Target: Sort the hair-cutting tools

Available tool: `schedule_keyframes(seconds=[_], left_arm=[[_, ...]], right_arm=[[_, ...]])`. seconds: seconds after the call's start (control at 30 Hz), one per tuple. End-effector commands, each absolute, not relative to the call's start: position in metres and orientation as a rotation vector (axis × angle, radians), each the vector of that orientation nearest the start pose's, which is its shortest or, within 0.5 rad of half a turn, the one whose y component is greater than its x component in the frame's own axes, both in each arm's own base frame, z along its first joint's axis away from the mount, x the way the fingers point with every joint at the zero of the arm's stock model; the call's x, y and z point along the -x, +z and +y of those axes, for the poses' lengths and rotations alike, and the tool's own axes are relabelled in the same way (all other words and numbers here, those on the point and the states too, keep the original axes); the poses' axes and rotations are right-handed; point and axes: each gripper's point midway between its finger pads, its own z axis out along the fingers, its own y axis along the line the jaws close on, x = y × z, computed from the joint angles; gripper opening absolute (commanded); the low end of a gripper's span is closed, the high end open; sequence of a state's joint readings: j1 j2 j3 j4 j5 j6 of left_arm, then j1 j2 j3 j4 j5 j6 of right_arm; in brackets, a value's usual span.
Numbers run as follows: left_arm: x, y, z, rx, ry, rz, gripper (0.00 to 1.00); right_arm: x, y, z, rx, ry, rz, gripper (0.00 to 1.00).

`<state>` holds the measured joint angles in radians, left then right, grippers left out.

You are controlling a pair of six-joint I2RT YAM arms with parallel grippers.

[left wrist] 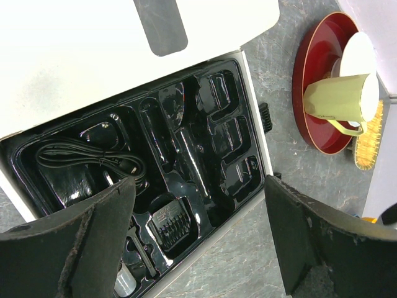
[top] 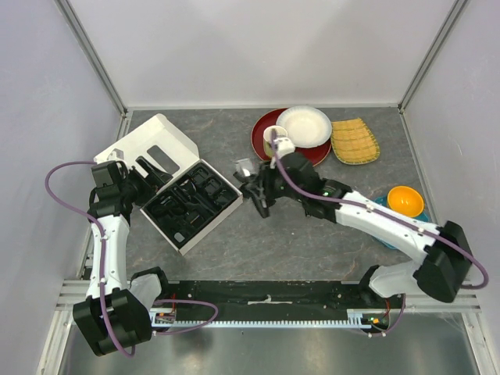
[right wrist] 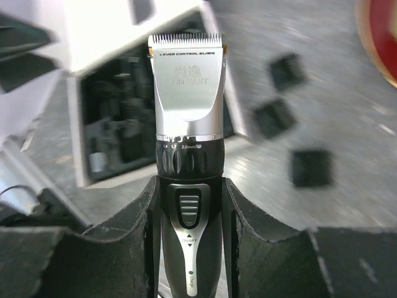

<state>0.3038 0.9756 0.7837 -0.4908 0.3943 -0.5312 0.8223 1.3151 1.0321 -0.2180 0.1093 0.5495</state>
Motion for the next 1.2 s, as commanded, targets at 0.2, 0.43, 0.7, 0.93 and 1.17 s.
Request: schedule_keyframes(seconds=[0.2,0.43,0.7,0.93,1.17], left_arm=[[-0.296,0.176,0.012,0.710,-0.499,2.106,0.91],[-0.293,0.178,0.019,0.733,-0.447,2.102,0.90],[-0.293,0.180,0.022,0.735,-0.425,2.086,0.90],[-0.292,0.180,0.021,0.734,-0.427,2.086,0.90],[-0.293,0.181,0.021,0.733,-0.431,2.086,0.90]], right_arm=[[-0.299,0.264,0.453,0.519,1.009,1.860,0.21],[-0.311,0.237,0.500,0.610,0.965,1.862,0.21],[-0.307,0.210,0.525,0.625,0.928,1.864,0.21],[-0.314,0.188,0.528,0.641,0.855,1.830,0.18],[-0.322,0.178,0.532,0.660,0.813,1.807,0.18]])
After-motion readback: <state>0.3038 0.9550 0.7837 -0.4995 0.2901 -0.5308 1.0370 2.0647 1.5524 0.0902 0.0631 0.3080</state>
